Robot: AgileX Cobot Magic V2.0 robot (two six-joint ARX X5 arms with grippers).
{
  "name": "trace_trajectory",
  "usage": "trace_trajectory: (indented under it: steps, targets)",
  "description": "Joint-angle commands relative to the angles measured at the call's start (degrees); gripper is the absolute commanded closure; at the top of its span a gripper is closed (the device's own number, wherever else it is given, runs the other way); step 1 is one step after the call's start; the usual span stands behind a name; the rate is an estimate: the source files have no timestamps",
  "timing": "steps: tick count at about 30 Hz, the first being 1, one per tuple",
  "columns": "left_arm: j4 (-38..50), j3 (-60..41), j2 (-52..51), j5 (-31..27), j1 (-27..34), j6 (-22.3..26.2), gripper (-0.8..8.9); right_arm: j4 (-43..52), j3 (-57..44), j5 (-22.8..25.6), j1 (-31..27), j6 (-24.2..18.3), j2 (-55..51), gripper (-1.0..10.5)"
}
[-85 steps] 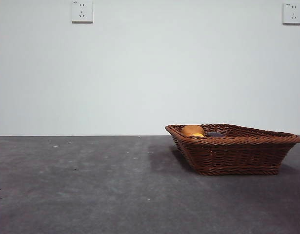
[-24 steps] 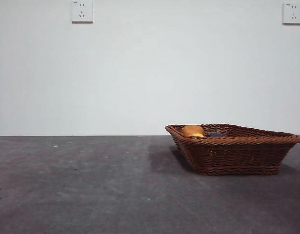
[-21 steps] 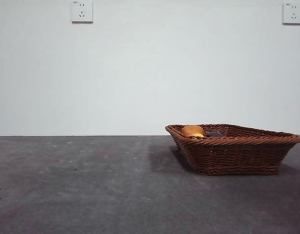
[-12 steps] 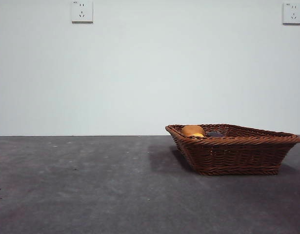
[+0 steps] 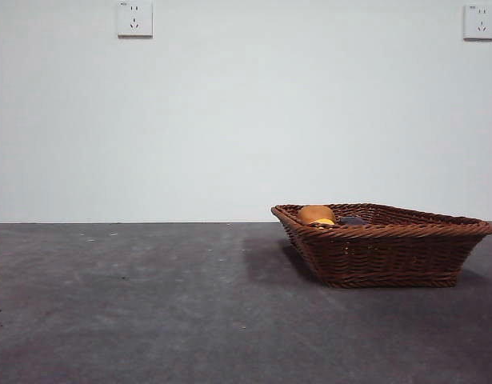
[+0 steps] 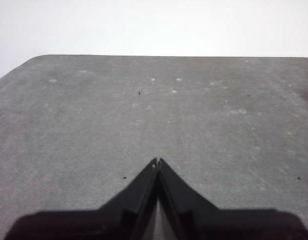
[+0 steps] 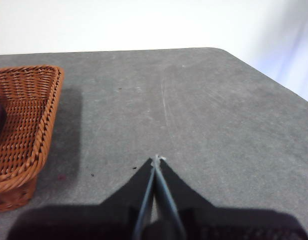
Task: Help me put the vegetables on the table into the basket
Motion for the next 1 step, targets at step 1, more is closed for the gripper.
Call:
trace_trajectory:
  steps: [1]
  targets:
    - [0.28,-0.57,-0.09,0.0,0.13,-0.52,8.14,0.04,-0.52,-0.17,-0.07,0.07,-0.11,9.5]
